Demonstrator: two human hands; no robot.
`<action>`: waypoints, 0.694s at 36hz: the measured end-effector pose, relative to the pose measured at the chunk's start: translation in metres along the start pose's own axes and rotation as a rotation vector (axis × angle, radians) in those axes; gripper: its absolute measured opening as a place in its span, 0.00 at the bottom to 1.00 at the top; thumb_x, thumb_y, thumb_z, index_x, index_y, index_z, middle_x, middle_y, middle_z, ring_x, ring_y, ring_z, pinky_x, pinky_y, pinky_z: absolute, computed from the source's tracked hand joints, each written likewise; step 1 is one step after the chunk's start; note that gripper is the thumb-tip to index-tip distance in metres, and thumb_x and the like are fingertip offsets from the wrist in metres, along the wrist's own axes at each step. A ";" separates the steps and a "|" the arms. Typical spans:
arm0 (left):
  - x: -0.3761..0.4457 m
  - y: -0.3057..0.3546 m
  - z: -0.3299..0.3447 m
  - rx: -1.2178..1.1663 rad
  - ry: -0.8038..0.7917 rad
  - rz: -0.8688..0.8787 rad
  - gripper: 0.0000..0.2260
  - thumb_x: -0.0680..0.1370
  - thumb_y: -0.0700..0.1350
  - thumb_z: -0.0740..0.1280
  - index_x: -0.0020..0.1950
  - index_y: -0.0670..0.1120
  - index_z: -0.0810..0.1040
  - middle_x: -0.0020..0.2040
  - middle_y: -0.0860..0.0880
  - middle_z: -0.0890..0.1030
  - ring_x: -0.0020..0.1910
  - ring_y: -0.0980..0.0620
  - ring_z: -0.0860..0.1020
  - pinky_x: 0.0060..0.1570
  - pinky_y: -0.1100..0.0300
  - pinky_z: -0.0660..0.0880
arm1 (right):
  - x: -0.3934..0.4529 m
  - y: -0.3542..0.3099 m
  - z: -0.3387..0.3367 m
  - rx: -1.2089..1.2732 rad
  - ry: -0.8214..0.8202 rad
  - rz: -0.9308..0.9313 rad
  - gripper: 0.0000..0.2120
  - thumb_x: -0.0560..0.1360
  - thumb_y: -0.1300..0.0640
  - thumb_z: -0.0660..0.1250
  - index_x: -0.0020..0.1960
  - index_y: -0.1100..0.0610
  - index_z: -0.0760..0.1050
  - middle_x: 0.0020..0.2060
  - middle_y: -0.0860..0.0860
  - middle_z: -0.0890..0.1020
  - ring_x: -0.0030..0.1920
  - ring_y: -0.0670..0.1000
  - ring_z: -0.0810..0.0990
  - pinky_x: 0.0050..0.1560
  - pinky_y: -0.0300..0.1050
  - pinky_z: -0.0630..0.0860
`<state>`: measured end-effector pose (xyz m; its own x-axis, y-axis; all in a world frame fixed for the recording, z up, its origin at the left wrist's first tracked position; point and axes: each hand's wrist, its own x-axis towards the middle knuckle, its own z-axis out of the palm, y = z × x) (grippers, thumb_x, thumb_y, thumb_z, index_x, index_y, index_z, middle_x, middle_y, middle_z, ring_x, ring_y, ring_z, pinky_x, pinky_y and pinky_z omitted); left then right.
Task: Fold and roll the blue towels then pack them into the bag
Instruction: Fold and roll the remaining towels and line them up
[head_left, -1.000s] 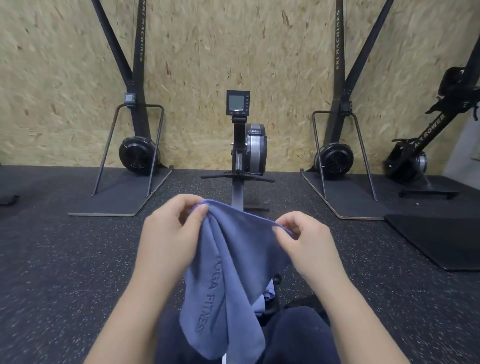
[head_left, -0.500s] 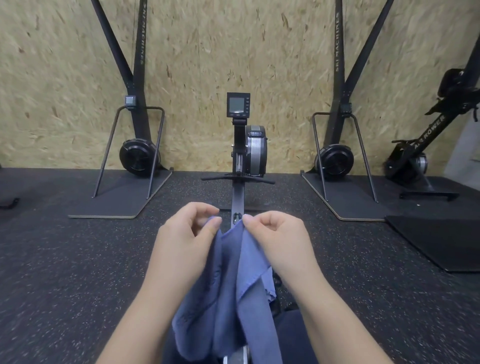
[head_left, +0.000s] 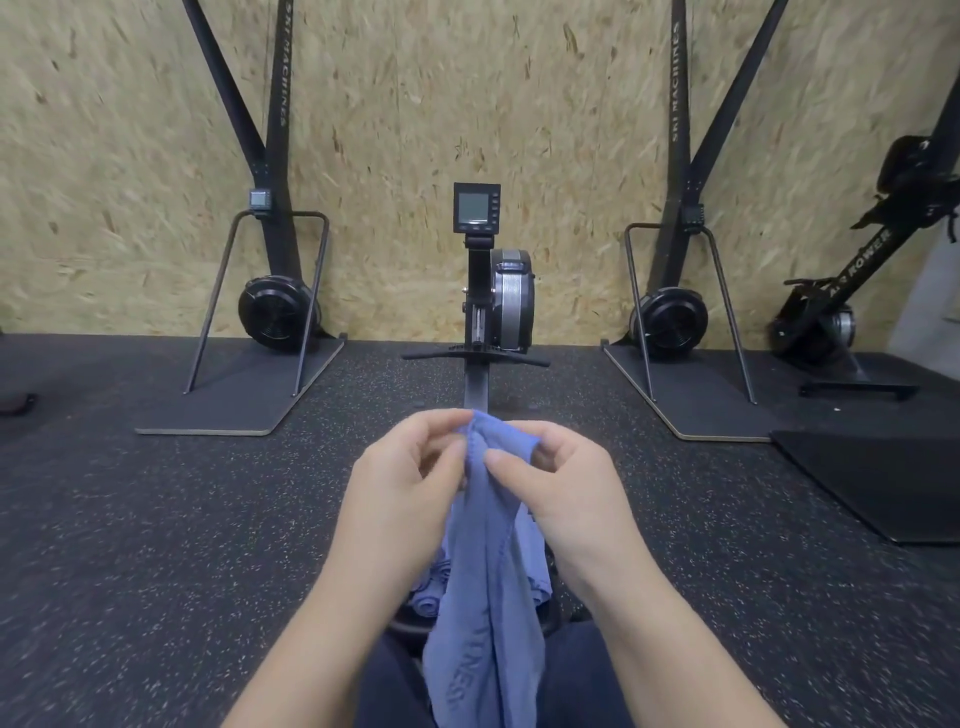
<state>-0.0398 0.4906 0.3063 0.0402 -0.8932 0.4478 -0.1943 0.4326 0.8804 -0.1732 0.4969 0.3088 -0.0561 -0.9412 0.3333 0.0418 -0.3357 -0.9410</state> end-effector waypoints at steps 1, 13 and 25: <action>0.001 0.000 0.001 -0.022 0.000 -0.009 0.13 0.77 0.35 0.67 0.50 0.55 0.81 0.43 0.54 0.85 0.43 0.54 0.83 0.52 0.47 0.79 | 0.001 0.001 0.000 -0.018 0.001 -0.012 0.09 0.73 0.69 0.68 0.49 0.59 0.81 0.41 0.54 0.86 0.45 0.51 0.84 0.44 0.41 0.79; 0.007 -0.011 0.002 0.110 0.080 0.044 0.10 0.72 0.39 0.74 0.40 0.54 0.79 0.42 0.52 0.80 0.32 0.62 0.73 0.37 0.70 0.70 | 0.001 0.005 -0.002 -0.005 -0.042 0.016 0.15 0.74 0.49 0.62 0.49 0.58 0.82 0.45 0.59 0.85 0.50 0.62 0.82 0.55 0.64 0.75; -0.007 0.000 0.003 0.084 0.025 0.117 0.13 0.70 0.38 0.75 0.38 0.58 0.83 0.36 0.61 0.83 0.37 0.64 0.80 0.41 0.70 0.73 | -0.003 0.000 -0.011 -0.123 0.061 -0.093 0.06 0.74 0.63 0.70 0.41 0.55 0.83 0.34 0.44 0.85 0.34 0.38 0.79 0.37 0.29 0.72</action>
<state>-0.0434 0.4968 0.3028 0.0369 -0.8333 0.5516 -0.2808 0.5211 0.8060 -0.1838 0.5000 0.3068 -0.1151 -0.9010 0.4182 -0.0886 -0.4100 -0.9078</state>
